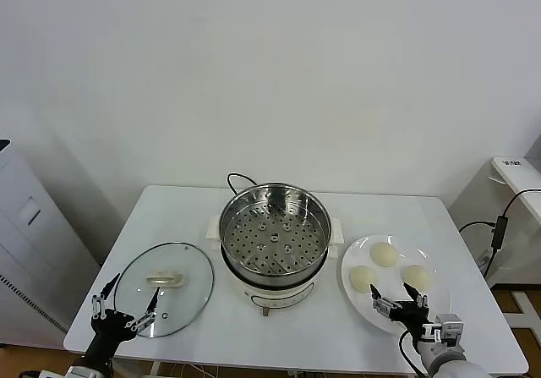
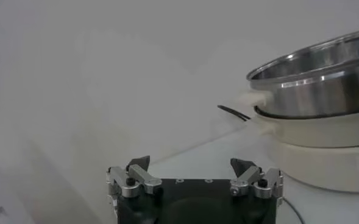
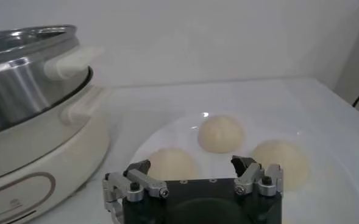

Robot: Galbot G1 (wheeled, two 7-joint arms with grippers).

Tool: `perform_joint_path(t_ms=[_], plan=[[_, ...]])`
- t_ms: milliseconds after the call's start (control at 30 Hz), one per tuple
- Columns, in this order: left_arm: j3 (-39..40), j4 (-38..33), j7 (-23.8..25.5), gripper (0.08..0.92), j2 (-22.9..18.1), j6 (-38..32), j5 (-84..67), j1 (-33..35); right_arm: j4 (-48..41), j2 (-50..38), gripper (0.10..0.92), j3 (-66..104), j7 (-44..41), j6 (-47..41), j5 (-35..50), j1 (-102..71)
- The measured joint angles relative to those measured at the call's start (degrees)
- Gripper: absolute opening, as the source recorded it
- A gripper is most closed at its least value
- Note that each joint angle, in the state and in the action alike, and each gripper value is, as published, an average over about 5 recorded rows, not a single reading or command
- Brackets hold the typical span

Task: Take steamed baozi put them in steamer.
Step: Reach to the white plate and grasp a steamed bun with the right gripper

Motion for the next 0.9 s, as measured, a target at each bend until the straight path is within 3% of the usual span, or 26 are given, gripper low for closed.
perform_joint_path(t_ms=[400,667,900], plan=[[-0.2,0.2,0.0,0.823,0.5,-0.3,-0.2,0.0,-3.4,-8.2,0.823,2.2,-8.3,1.6,-1.2,1.9],[-0.2,0.4,0.0,0.823,1.3,-0.4,-0.5,-0.2,-12.6,-25.5,0.823,2.2,-26.7,8.1,-7.4,8.9],[-0.3,0.6,0.0,0.823,1.6,-0.2,-0.6,-0.5,-20.7,-36.5,0.823,-9.3,-44.4,12.7,-16.1,25.6]])
